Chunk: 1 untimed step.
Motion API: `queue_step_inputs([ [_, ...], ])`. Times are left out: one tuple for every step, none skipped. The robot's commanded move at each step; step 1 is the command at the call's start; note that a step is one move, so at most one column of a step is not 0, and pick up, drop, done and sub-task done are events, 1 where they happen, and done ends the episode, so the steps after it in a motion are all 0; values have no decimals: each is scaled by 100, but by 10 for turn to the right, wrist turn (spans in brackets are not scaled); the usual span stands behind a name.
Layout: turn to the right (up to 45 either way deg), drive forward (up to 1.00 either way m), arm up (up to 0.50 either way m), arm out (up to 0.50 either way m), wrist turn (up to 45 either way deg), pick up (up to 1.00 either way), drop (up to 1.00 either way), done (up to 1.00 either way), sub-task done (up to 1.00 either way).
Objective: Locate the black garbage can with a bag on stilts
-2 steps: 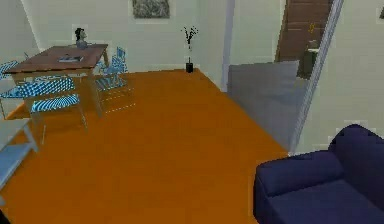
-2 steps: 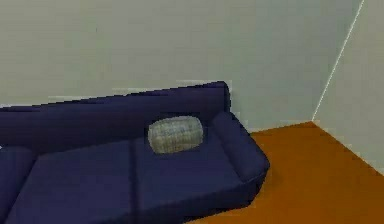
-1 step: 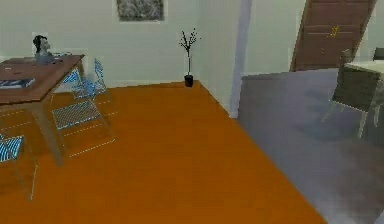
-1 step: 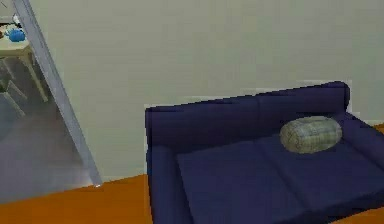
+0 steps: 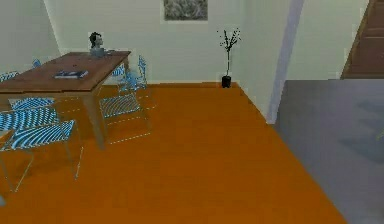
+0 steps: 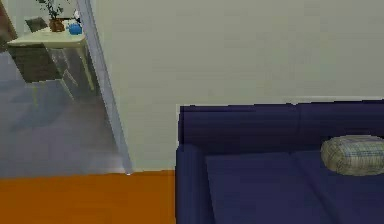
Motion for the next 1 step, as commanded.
queue_step_inputs([
  [0, 20, 0, 0, 0, 0, 0, 0, 0],
])
